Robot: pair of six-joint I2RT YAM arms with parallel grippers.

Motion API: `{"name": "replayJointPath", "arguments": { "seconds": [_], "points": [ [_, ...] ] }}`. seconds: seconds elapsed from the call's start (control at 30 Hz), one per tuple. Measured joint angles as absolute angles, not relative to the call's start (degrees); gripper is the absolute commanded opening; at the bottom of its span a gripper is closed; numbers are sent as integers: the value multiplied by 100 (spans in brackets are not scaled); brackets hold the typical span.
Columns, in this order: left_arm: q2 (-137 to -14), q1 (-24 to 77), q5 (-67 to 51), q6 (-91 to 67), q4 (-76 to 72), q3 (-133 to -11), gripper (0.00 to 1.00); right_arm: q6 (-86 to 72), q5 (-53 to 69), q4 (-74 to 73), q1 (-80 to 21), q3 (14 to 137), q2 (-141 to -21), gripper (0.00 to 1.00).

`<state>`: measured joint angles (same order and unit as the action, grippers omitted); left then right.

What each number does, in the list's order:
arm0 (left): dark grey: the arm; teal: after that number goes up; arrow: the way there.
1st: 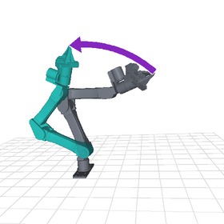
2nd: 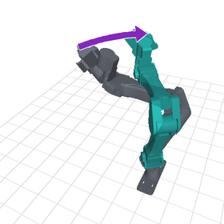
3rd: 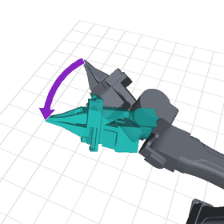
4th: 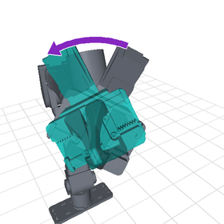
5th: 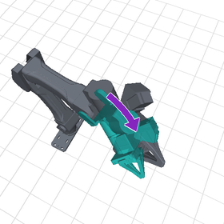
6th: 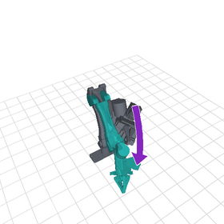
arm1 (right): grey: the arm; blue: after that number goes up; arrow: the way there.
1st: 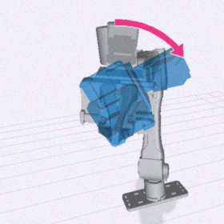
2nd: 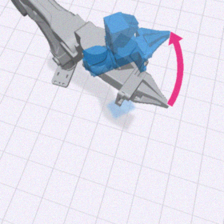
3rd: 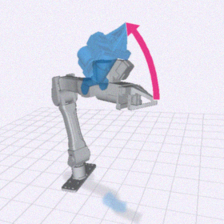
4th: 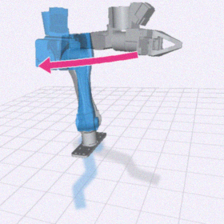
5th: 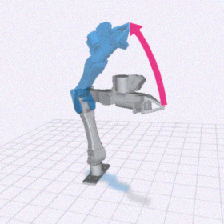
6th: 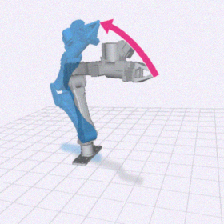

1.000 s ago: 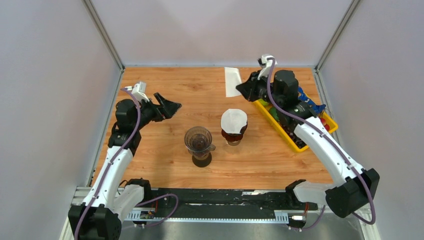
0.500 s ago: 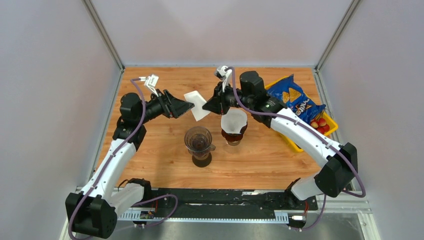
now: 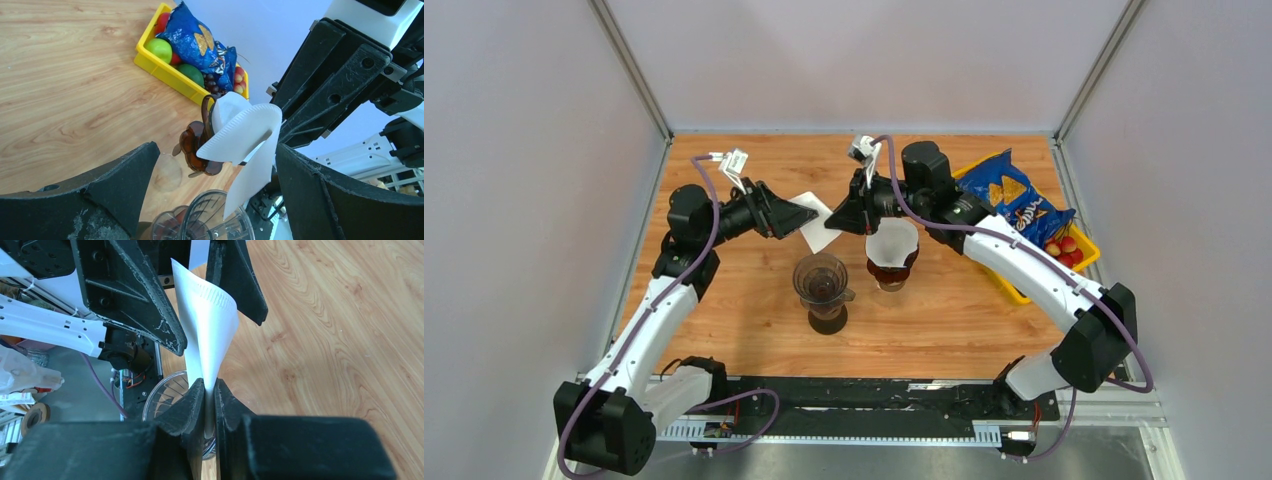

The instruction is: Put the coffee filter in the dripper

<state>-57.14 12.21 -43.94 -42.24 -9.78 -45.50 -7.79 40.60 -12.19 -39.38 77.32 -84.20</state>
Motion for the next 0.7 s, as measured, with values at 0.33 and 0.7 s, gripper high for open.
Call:
{"name": "replayJointPath", "arguments": {
  "seconds": [0.33,0.7],
  "points": [
    [-5756,1243,-4486,-4375,-1194,-4550,67,-755,4018,-1262,-3964,7732,-8423,14],
    [-5756,1503,-4466,-4445,-1105,-4624,22,-757,3623,-1299,-3964,7881,-8554,14]
  ]
}}
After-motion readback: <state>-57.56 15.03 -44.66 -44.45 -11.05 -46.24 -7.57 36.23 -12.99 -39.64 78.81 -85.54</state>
